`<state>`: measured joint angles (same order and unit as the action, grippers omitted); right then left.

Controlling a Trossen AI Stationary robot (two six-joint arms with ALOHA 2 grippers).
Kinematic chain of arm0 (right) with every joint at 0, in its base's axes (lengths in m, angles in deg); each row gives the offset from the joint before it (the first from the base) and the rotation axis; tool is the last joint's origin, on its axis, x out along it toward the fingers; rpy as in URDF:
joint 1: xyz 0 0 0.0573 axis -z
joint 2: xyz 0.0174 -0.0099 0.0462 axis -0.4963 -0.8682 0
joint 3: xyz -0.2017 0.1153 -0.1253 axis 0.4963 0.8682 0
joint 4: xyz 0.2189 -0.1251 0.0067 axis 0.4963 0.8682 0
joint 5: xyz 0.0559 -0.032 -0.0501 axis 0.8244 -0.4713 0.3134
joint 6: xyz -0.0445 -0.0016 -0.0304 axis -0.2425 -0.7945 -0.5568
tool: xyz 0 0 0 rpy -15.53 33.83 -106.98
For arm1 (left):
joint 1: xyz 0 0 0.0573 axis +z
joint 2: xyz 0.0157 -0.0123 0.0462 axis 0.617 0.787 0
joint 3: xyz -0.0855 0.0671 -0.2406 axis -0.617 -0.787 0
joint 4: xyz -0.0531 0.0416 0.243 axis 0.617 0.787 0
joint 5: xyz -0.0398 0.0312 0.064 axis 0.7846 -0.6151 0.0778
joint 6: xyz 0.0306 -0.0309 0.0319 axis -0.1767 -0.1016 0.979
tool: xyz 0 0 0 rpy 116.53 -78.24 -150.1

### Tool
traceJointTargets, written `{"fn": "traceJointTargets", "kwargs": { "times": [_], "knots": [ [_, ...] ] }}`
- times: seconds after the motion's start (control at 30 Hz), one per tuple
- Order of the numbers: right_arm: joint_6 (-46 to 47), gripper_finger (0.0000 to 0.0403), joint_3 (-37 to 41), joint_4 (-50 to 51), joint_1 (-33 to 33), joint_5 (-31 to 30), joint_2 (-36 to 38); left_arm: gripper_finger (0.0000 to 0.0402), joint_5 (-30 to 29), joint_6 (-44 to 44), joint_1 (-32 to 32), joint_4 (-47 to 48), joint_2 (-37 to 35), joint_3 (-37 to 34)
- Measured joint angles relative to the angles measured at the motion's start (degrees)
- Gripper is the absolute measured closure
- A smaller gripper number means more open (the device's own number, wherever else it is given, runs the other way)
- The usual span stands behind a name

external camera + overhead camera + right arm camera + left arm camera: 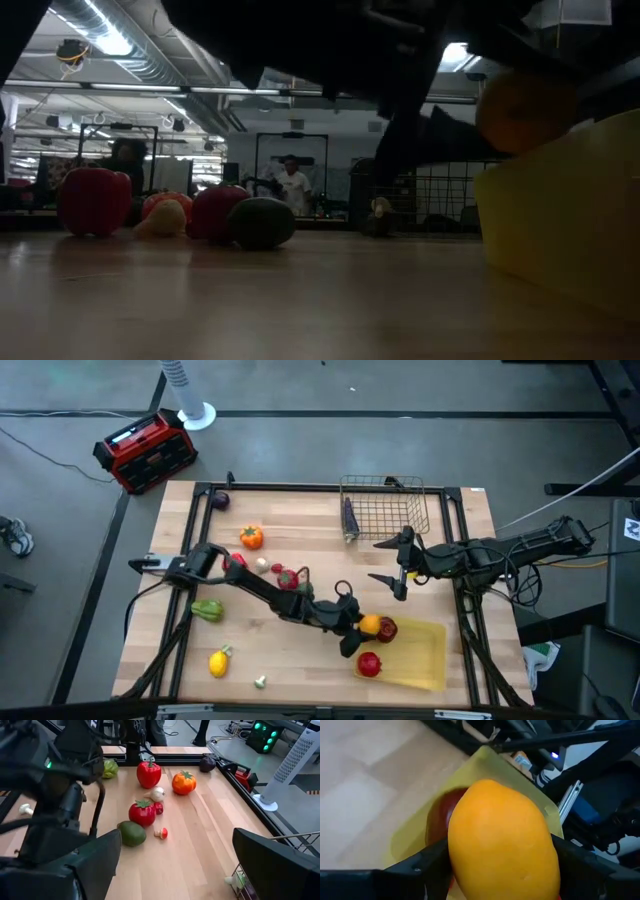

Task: Sort produce into baskets
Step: Put the top lemon into the yellow bin, then put the lime into the yellow bin

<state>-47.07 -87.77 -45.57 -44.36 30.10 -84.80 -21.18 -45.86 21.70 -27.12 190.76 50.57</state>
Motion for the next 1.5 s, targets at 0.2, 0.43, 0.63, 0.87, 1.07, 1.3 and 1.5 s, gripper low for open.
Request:
{"fn": "traceJointTargets", "kwargs": {
  "times": [0.2, 0.43, 0.63, 0.87, 1.07, 1.3, 1.5],
  "knots": [
    [-0.02, 0.0026, 0.00, -0.02, -0.01, 0.00, 0.00, 0.0128, -0.02, -2.98, -0.27, 0.07, 1.03, 0.27],
    [-0.04, 0.0026, 0.00, -0.04, 0.00, 0.00, 0.00, 0.0127, 0.00, -4.56, -0.07, 0.47, 1.03, 0.31],
    [-0.04, 0.0026, 0.00, -0.04, 0.01, 0.00, 0.00, 0.0118, 0.02, -4.58, -0.07, 0.66, 1.01, 0.34],
    [-0.04, 0.0026, 0.00, -0.07, 0.02, 0.02, 0.00, 0.0069, 0.13, -4.56, -0.09, 0.63, 0.96, 0.38],
    [-0.04, 0.0026, 0.00, -0.07, -0.01, 0.02, 0.00, 0.0042, 3.27, -3.98, 0.66, 0.59, 0.69, 0.38],
    [-0.04, 0.0026, -0.01, -0.10, -0.01, 0.02, 0.00, 0.0039, 12.93, 1.48, 3.79, 1.33, -1.54, 0.22],
    [-0.04, 0.0026, -0.04, 0.32, 0.01, 0.02, -0.02, 0.0039, 23.64, 5.34, 7.01, 3.55, -3.79, 0.25]
  ]
}}
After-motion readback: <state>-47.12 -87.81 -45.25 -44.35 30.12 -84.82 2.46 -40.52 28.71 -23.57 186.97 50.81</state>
